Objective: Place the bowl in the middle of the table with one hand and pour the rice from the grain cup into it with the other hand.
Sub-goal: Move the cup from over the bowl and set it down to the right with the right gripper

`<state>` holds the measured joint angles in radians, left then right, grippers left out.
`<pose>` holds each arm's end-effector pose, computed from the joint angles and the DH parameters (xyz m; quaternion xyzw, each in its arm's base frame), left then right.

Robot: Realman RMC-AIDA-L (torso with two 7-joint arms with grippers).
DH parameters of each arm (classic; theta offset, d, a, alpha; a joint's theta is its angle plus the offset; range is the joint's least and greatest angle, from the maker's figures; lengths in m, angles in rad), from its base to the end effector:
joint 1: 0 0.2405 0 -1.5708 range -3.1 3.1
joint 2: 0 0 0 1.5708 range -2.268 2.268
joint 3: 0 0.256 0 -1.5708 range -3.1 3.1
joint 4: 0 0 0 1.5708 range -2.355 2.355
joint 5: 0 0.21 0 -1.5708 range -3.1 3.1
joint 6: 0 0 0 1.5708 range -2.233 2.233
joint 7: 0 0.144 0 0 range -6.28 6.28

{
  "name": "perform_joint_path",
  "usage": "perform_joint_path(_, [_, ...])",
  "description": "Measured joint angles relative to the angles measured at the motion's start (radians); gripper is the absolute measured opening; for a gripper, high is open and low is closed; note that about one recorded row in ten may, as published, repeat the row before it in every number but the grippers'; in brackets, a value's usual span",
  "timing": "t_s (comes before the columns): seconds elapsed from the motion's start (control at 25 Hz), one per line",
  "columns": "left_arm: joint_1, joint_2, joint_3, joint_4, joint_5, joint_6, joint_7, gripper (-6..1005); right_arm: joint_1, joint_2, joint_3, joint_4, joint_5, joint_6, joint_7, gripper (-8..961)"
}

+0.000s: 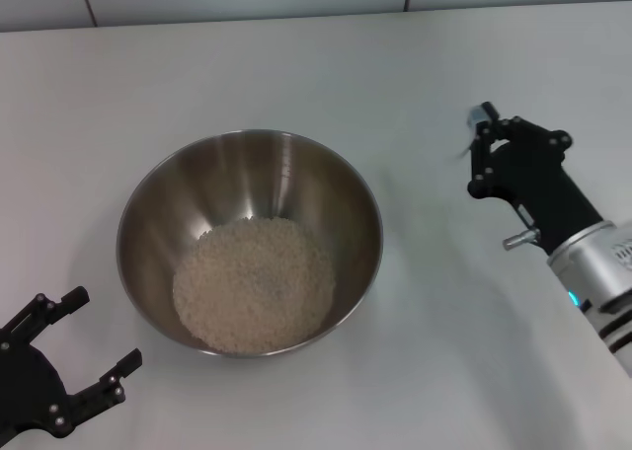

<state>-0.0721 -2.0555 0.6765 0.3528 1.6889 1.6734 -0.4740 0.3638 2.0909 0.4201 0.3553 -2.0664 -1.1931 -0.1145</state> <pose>-0.3598 0.1696 -0.0101 -0.8948 -0.1007 -0.2821 0.3311 0.2877 0.2906 -0.0764 -0.7688 0.1642 0.2884 0.5466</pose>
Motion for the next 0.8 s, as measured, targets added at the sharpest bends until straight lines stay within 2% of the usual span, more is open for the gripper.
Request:
perform_joint_path(0.28, [0.0,0.0,0.0,0.0,0.0,0.002,0.0,865,0.051,0.0,-0.012,-0.004,-0.01,0.101,0.003,53])
perform_joint_path(0.8, [0.003,0.0,0.002,0.0,0.0,0.002,0.0,864,0.079,0.0,-0.015,-0.003,-0.06,0.193,0.006,65])
